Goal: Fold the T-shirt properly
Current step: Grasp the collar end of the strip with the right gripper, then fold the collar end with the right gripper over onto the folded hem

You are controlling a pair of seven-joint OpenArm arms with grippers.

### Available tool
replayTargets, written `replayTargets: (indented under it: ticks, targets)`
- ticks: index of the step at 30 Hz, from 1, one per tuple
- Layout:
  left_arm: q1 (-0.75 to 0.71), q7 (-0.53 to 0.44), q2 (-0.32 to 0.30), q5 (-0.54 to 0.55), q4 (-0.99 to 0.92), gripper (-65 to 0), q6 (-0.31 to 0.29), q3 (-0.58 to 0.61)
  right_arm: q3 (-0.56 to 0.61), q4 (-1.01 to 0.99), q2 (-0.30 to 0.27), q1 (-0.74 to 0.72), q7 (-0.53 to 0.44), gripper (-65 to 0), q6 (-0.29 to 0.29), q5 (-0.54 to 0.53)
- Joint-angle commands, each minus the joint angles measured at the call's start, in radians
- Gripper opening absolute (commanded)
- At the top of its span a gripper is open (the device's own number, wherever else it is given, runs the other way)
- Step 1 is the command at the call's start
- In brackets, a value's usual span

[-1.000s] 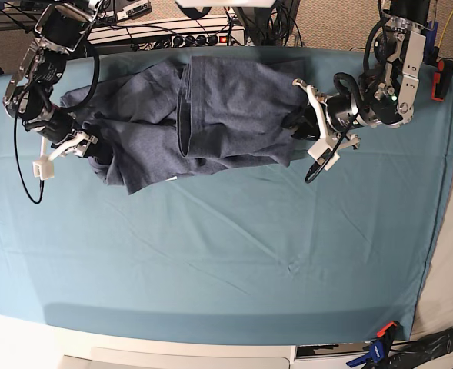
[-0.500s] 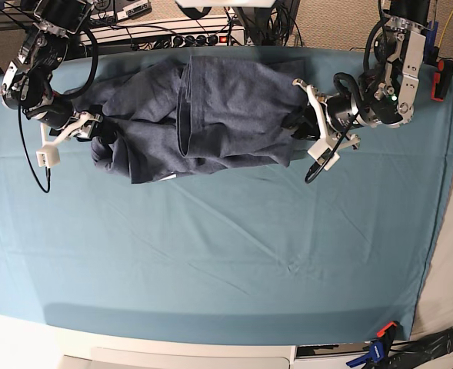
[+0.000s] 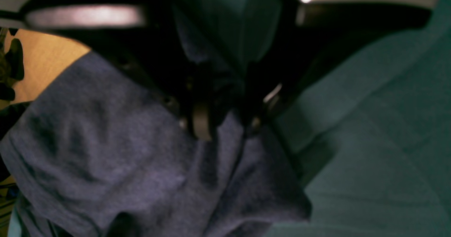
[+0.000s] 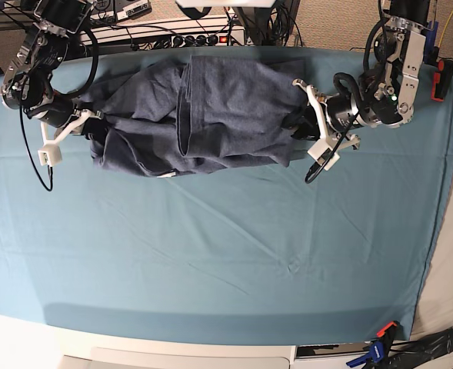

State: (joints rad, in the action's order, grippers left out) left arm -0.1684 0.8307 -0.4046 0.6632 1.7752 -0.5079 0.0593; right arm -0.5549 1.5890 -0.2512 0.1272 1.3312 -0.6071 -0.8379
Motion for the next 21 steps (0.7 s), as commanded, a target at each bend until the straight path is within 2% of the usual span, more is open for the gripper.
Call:
replayTargets:
  ticks: [1,6,8,14,17,21]
  targets:
    - [0.011,-0.024,-0.005,0.018,0.017,-48.0,-0.004,-0.005,-0.002,0.014,-0.014,-0.009,-0.008,-65.0,-0.006,-0.027]
    - [0.011,-0.027,-0.006,0.017,0.017,-48.0,-0.004,-0.005,-0.002,0.014,-0.014,-0.009,-0.003,-65.0,-0.018,-0.110]
    - [0.011,-0.026,-0.006,0.017,0.017,-48.0,-0.004,-0.005,-0.002,0.014,-0.014,-0.008,0.012,-65.0,-0.035,-0.154]
    - [0.011,-0.026,-0.006,0.017,0.017,-48.0,-0.004,-0.005,-0.002,0.019,0.000,-0.006,0.065,-65.0,-0.037,-0.305]
    - [0.011,-0.021,-0.006,0.017,0.017,-48.0,-0.004,-0.005,-0.001,0.071,0.029,0.008,0.065,-65.0,-0.037,-0.326]
    - [0.011,-0.018,-0.006,0.010,0.017,-48.0,-0.004,-0.005,0.000,0.238,0.095,0.063,0.065,-65.0,-0.056,-0.325]
